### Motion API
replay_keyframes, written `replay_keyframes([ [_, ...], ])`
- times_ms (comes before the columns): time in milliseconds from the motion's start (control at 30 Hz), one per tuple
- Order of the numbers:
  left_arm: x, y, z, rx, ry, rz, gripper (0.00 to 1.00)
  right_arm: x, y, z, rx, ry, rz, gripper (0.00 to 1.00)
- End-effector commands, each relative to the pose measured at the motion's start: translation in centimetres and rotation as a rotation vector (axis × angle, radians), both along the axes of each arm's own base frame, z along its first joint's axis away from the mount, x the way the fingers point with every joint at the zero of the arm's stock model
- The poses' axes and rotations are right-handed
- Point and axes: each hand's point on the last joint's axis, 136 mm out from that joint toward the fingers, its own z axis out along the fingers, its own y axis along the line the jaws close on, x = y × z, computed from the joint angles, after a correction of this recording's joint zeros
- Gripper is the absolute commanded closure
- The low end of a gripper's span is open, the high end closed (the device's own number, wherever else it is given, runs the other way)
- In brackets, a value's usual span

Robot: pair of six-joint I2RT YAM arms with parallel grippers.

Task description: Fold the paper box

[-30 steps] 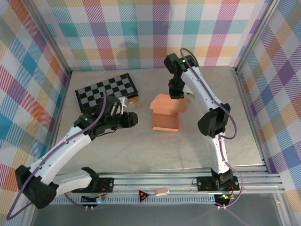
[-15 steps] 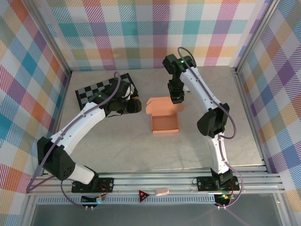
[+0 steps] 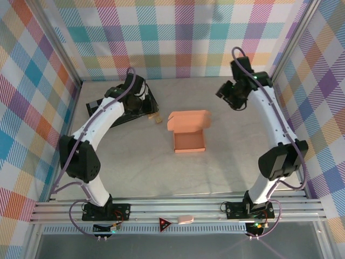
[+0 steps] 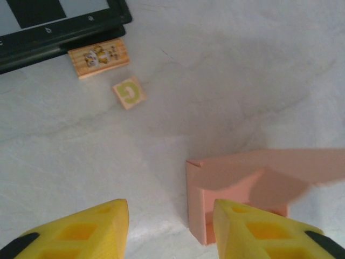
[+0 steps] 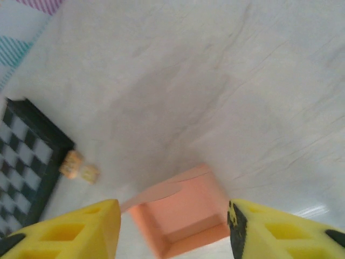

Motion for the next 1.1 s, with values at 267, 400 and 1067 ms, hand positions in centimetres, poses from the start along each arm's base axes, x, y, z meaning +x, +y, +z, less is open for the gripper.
replay_keyframes([
  [267,-1.4,-1.4,-2.2,-0.012,0.017,-0.203,0.63,0.1,0.7,-8.1,-0.027,-0.022,0.399,0.69],
  [400,-2.5,-3.6,-1.2,-0.064,-0.130,-0.357,0.57,-0.6,1.1,-8.4,-0.033,-0.070,0.466,0.70],
  [1067,-2.7,-9.7,-2.8,0.108,-0.312,-0.720,0.52,-1.7,2.3,-7.6,-0.017,-0.127,0.620,0.59],
])
